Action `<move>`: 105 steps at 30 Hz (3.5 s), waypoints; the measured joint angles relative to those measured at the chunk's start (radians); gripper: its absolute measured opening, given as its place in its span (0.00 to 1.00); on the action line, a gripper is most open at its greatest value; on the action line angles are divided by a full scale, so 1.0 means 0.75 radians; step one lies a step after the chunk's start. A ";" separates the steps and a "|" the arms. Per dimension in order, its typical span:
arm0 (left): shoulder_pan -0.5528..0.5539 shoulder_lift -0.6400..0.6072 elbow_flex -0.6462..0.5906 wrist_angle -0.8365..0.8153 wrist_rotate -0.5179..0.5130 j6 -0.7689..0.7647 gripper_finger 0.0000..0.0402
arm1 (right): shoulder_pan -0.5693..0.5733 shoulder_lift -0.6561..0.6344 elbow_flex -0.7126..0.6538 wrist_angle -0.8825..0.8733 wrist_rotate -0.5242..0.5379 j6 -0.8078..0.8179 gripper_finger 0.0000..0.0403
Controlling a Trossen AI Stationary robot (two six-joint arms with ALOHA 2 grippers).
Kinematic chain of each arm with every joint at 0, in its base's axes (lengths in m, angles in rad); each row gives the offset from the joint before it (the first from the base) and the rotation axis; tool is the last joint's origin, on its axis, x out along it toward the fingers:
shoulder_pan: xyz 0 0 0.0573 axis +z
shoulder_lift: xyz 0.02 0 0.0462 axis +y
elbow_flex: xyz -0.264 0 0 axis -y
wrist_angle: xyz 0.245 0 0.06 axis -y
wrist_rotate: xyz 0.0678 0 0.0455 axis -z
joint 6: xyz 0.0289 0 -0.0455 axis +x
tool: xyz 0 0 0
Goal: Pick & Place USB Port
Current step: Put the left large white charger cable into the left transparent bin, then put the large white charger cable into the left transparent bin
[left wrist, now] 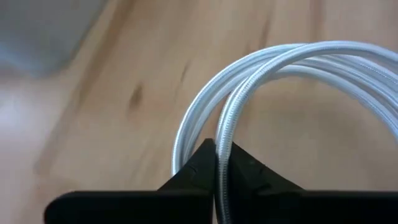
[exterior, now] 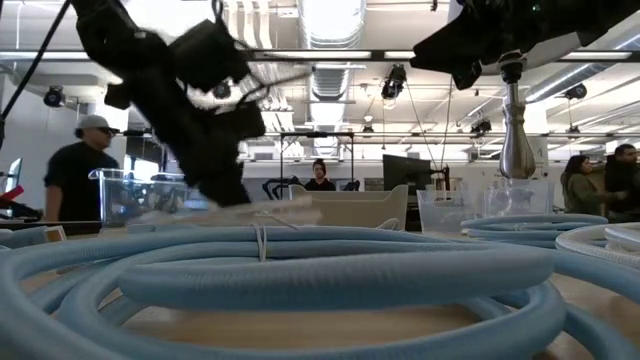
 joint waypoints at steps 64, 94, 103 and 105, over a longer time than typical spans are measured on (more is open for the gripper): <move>0.779 -0.340 -0.048 -0.577 -0.983 0.460 0.14 | 0.000 0.001 -0.001 -0.039 0.001 0.037 0.29; 0.797 -0.483 0.115 -0.794 -0.837 0.567 0.43 | -0.001 0.001 -0.001 -0.039 0.001 0.070 0.26; 0.800 -0.482 0.113 -0.942 -0.583 0.469 0.43 | 0.000 0.001 -0.001 -0.039 0.000 0.070 0.26; 0.800 -0.489 0.133 -0.952 -0.614 0.475 0.43 | 0.000 0.000 -0.001 -0.039 -0.001 0.069 0.25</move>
